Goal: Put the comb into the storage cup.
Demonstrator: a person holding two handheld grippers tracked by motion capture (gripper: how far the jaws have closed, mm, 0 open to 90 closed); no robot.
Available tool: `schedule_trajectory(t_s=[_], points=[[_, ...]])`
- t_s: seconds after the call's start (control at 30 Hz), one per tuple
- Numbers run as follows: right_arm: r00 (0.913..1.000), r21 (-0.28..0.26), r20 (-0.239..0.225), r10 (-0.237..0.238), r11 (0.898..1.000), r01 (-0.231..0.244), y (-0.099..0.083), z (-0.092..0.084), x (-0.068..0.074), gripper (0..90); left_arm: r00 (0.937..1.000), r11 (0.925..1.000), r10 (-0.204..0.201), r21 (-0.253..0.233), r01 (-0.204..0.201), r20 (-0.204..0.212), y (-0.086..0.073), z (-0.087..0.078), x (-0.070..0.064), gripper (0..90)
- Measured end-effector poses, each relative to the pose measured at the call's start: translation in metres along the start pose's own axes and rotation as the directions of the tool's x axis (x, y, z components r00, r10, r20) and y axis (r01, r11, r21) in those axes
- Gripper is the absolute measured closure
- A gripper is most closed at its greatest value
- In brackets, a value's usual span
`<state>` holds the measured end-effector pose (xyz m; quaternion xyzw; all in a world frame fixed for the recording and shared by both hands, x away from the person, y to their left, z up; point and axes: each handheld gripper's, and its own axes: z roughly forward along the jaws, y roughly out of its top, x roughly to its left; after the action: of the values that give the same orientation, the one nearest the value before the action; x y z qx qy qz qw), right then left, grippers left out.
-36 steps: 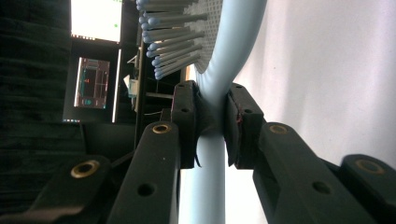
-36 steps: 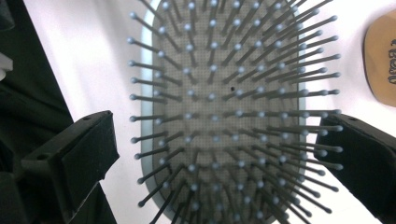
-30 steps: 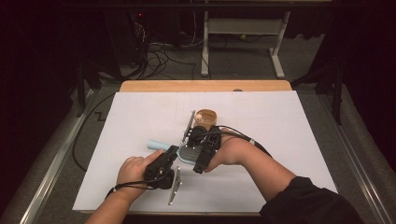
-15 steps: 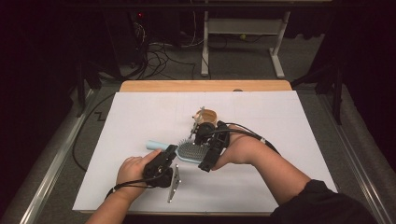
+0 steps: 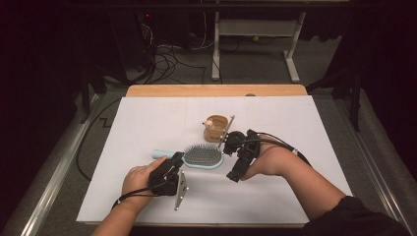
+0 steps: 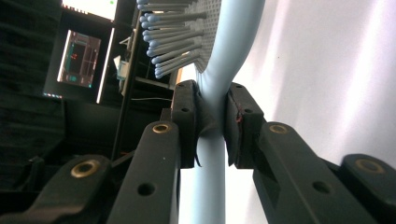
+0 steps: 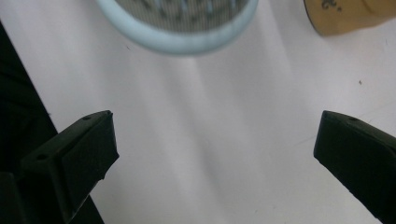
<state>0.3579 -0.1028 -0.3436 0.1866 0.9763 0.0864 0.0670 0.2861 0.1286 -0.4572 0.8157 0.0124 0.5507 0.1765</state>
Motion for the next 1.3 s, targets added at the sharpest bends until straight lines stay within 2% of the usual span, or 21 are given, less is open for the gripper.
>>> schedule_trajectory(t_s=[0.17,0.2,0.3,0.43,0.6,0.63,0.83,0.97,1.03,1.17,1.3], points=[[0.9998,0.035,0.012,0.014,0.999,-0.014,-0.011,0.014,-0.003,0.3,0.9992,0.9991,-0.041,-0.009,0.041,0.004,-0.001,0.000,-0.001,76.3],[0.9996,0.057,0.018,0.022,0.998,-0.023,-0.016,0.020,-0.005,0.3,0.9986,0.9986,-0.053,-0.011,0.053,0.008,-0.001,0.000,-0.001,76.3],[0.9993,0.062,0.016,0.032,0.998,-0.033,-0.020,0.026,-0.007,0.3,0.9947,0.9944,-0.102,-0.025,0.103,0.013,-0.001,0.000,-0.002,76.3],[0.9989,0.066,0.017,0.043,0.997,-0.044,-0.027,0.036,-0.009,0.3,0.9885,0.9884,-0.149,-0.027,0.149,0.025,-0.003,0.000,-0.004,76.3],[0.9981,0.042,0.024,0.058,0.997,-0.059,-0.034,0.043,-0.010,0.3,0.9756,0.9754,-0.216,-0.036,0.218,0.038,-0.005,0.000,-0.004,76.3],[0.9977,0.036,0.029,0.061,0.997,-0.062,-0.035,0.044,-0.010,0.3,0.9719,0.9716,-0.232,-0.038,0.234,0.040,-0.006,0.000,-0.004,76.3],[0.9946,-0.005,0.043,0.095,0.996,-0.095,-0.044,0.049,-0.012,0.3,0.9383,0.9384,-0.340,-0.044,0.343,0.065,-0.011,0.002,-0.002,76.4],[0.9915,-0.052,0.056,0.117,0.992,-0.114,-0.051,0.052,-0.014,0.3,0.9331,0.9332,-0.354,-0.043,0.357,0.065,-0.011,0.002,-0.004,76.4],[0.9906,-0.071,0.066,0.120,0.991,-0.115,-0.054,0.052,-0.014,0.3,0.9269,0.9274,-0.368,-0.042,0.372,0.073,-0.011,0.002,-0.004,76.4],[0.9868,-0.117,0.071,0.146,0.984,-0.137,-0.059,0.054,-0.015,0.3,0.8991,0.9006,-0.428,-0.041,0.433,0.094,-0.014,0.003,-0.003,76.3],[0.9832,-0.164,0.079,0.165,0.975,-0.150,-0.063,0.059,-0.014,0.3,0.8623,0.8642,-0.495,-0.043,0.501,0.108,-0.018,0.004,-0.003,76.3]])
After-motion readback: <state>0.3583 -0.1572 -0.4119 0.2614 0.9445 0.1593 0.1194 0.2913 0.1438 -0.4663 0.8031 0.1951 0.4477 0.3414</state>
